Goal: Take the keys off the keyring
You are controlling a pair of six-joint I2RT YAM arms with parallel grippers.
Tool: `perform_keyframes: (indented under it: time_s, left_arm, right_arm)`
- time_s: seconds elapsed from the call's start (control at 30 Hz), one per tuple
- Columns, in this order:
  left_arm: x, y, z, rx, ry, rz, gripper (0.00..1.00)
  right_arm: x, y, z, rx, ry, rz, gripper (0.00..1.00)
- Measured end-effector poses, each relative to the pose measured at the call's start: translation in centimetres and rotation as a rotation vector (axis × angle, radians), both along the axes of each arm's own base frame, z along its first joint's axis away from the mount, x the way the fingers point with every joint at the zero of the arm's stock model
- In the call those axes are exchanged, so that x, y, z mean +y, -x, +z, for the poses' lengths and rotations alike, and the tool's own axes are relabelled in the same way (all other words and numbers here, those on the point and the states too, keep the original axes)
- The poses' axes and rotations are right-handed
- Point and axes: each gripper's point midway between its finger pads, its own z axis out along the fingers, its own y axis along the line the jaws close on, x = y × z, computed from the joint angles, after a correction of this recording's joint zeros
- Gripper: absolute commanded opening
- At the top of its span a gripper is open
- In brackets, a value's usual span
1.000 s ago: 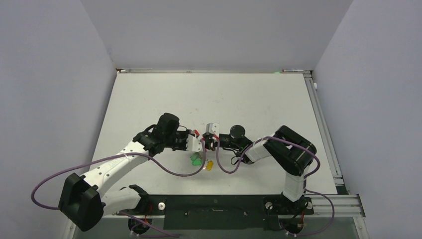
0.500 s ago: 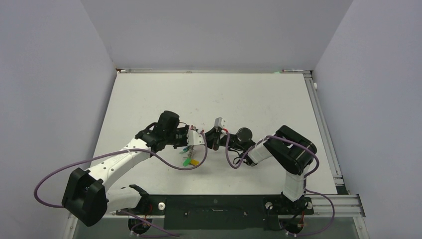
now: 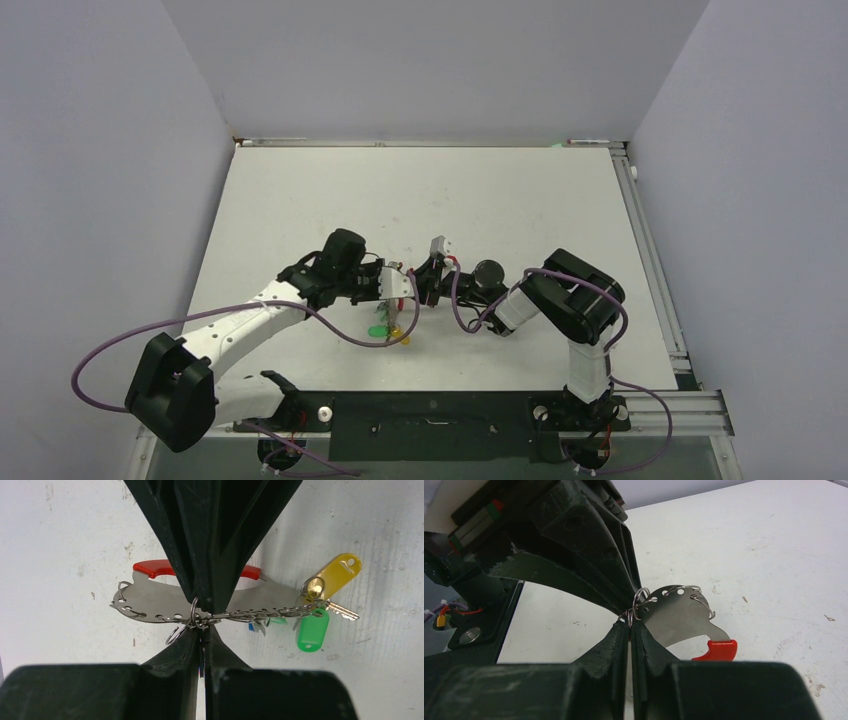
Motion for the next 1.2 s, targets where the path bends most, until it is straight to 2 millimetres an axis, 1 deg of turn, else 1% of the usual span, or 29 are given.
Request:
perform_keyframes:
  time_s: [0.23, 0.43, 0.57, 0.73, 0.77, 0.83, 0.93, 1.07, 1.13, 1.2]
  left_arm:
    - [-0.6, 0.4, -0.2, -0.009, -0.007, -0.002, 0.0]
    - [-0.6, 0.4, -1.0, -0.01, -0.022, 0.012, 0.0]
    - [-0.6, 0.4, -1.0, -0.005, -0.017, 0.02, 0.0]
    - [-0.5, 0.0, -0.2, 0.004, 0.006, 0.019, 0.0]
    - [-0.6, -0.1, 0.1, 0.0, 0.014, 0.014, 0.0]
    - [-0.9, -0.2, 1.1, -0.019, 0.031, -0.006, 0.0]
    - [-1.3, 0.0, 1.9, -0.024, 0.043, -0.03, 0.0]
    - [-1.1, 0.4, 1.8, -0.013, 0.028, -0.054, 0.0]
    - [-1.1, 0.4, 2.0, -0.018, 0.021, -0.066, 0.0]
    - [-1.1, 0.3, 2.3, -0.027, 0.016, -0.078, 0.0]
  right_arm:
    - [0.0, 0.1, -0.2, 0.023, -0.006, 0.002, 0.05]
    - [0.0, 0.1, -0.9, 0.058, 0.006, 0.002, 0.05]
    - [-0.2, -0.3, -0.9, 0.063, 0.005, -0.008, 0.05]
    - [-1.0, -1.4, -0.8, 0.052, -0.001, -0.035, 0.05]
    - [-1.2, -1.6, -0.9, 0.051, 0.002, -0.041, 0.05]
    - [-1.5, -1.9, -1.3, 0.052, 0.007, -0.05, 0.09]
    - [-1.4, -1.6, -1.5, 0.038, 0.008, -0.039, 0.09]
    - [-1.4, -1.5, -1.5, 0.008, 0.01, -0.036, 0.08]
    - [-1.4, -1.5, -1.4, -0.012, 0.009, -0.034, 0.12]
    - [-1.4, -1.6, -1.2, -0.038, 0.006, -0.036, 0.2]
